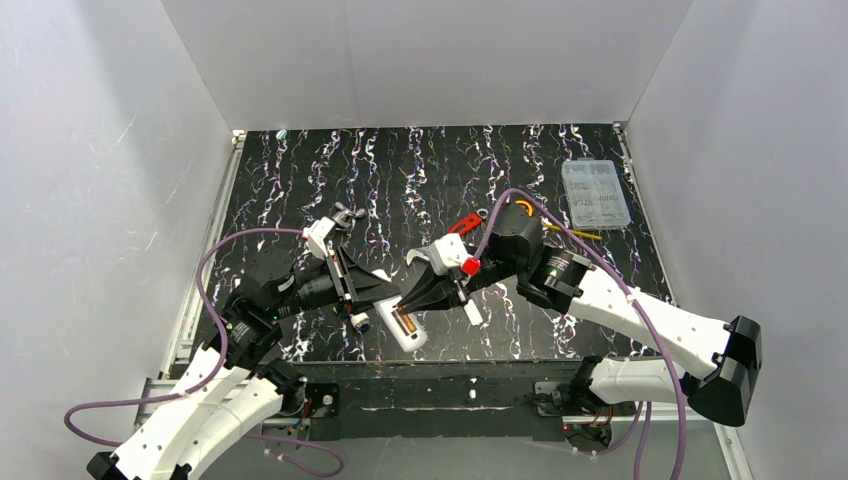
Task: Load the batteries into the remote control
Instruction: Load the battery into the remote control.
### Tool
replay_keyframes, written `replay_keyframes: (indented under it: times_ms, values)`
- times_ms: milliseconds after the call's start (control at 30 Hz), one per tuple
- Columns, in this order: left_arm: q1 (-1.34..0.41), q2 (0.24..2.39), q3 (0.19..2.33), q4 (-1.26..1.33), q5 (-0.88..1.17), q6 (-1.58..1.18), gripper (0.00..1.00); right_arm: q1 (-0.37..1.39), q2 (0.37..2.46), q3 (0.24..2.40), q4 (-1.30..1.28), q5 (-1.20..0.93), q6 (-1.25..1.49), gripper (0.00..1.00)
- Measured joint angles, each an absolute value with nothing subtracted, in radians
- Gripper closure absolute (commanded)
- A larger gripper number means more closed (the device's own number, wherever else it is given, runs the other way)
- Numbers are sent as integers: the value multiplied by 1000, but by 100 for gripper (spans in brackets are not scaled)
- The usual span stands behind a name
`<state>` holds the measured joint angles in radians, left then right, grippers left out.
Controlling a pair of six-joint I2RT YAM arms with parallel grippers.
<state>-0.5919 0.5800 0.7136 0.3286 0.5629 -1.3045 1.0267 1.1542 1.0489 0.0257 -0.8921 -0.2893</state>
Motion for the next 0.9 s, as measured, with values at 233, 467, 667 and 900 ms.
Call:
replay_keyframes:
  times_ms: [233, 467, 667, 900]
  values:
    - [-595, 579, 714, 308, 556, -1289, 100, 1027, 1163, 1049, 1, -892, -296, 83]
    - [-598, 572, 714, 303, 539, -1276, 100, 1027, 1163, 1049, -11, -891, -312, 83]
    - [-598, 572, 715, 284, 522, -1262, 100, 1027, 1159, 1049, -86, -885, -345, 83]
    - [-598, 572, 715, 265, 509, -1249, 100, 1033, 1157, 1049, -132, -872, -373, 84]
